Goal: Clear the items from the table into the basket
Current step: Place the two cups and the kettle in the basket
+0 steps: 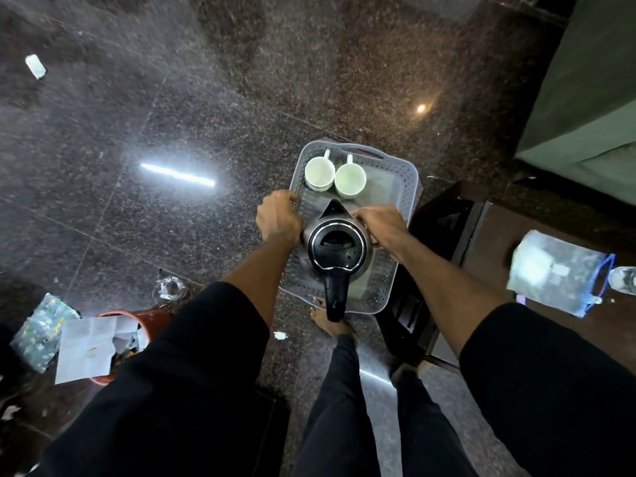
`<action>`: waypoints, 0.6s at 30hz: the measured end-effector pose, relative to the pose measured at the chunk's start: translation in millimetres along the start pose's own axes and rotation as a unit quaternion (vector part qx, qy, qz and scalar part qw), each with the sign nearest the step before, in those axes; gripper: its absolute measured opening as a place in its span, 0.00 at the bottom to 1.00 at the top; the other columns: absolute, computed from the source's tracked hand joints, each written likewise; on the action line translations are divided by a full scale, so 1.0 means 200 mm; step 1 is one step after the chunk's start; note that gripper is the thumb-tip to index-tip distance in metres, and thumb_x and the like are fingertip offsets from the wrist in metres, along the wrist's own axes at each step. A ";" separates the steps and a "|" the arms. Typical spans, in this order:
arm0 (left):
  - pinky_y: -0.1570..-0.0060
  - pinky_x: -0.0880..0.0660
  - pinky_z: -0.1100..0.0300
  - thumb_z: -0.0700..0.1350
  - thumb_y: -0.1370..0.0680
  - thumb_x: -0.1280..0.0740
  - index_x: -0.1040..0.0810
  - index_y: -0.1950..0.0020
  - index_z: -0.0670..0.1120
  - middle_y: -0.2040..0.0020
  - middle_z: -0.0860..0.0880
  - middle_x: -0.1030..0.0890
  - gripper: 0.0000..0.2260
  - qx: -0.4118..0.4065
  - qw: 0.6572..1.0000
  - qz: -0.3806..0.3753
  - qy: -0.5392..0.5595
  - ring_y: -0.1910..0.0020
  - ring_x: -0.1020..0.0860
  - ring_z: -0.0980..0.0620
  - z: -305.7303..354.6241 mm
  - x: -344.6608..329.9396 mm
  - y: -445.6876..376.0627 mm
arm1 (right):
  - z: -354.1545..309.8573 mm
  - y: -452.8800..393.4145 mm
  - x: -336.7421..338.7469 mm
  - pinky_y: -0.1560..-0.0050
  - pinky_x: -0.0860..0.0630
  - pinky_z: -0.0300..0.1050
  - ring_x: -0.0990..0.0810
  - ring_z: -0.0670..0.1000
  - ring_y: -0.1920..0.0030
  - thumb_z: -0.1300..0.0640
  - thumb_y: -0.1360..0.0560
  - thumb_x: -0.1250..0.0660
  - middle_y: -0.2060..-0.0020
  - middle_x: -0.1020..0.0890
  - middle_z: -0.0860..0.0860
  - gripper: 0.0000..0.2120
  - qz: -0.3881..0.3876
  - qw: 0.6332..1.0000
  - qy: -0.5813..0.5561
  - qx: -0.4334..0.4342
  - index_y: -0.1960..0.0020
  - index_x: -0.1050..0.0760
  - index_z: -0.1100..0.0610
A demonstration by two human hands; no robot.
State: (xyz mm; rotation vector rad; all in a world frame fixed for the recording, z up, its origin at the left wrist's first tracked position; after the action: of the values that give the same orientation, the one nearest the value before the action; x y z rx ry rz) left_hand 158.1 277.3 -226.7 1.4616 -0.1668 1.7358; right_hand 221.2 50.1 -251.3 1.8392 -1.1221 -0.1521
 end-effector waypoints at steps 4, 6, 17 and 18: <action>0.42 0.20 0.48 0.36 0.23 0.27 0.15 0.39 0.58 0.42 0.43 0.14 0.19 0.005 1.000 0.000 0.011 0.43 0.16 0.41 0.00 0.01 0.01 | -0.01 0.02 0.01 0.47 0.17 0.56 0.14 0.52 0.53 0.34 0.42 0.35 0.59 0.13 0.45 0.23 0.015 1.000 0.014 0.007 0.55 0.13 0.45; 0.43 0.19 0.48 0.37 0.24 0.26 0.16 0.40 0.59 0.44 0.43 0.13 0.19 -0.007 1.000 -0.003 0.003 0.45 0.15 0.41 0.00 0.00 0.01 | -0.01 0.01 0.01 0.46 0.17 0.55 0.15 0.53 0.53 0.38 0.36 0.34 0.59 0.13 0.46 0.18 0.010 1.000 0.027 0.002 0.56 0.14 0.46; 0.40 0.21 0.47 0.38 0.20 0.32 0.17 0.36 0.55 0.40 0.43 0.15 0.17 -0.020 0.998 -0.049 -0.027 0.41 0.17 0.40 0.04 0.01 0.02 | 0.09 0.62 -0.09 0.38 0.25 0.51 0.24 0.51 0.40 0.34 0.20 0.41 0.42 0.23 0.50 0.28 0.223 0.949 -0.089 0.206 0.35 0.26 0.56; 0.40 0.21 0.48 0.38 0.21 0.32 0.17 0.36 0.56 0.40 0.44 0.15 0.18 -0.012 0.998 -0.052 -0.017 0.41 0.17 0.41 0.04 0.02 0.03 | 0.09 0.62 -0.11 0.35 0.26 0.49 0.25 0.51 0.37 0.32 0.22 0.39 0.39 0.24 0.50 0.32 0.209 0.952 -0.089 0.204 0.31 0.28 0.57</action>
State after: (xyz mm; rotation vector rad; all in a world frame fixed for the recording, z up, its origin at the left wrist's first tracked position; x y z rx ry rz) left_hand 160.3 270.8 -218.0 1.4575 -0.1268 1.6200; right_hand 120.5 38.1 -173.0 1.9155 -1.7473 0.1778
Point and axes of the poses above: each hand's wrist, its own y-axis away from the middle knuckle, its own x-axis out of the back of the hand, z = x × y, the point moved 7 cm from there along -y, towards the middle knuckle
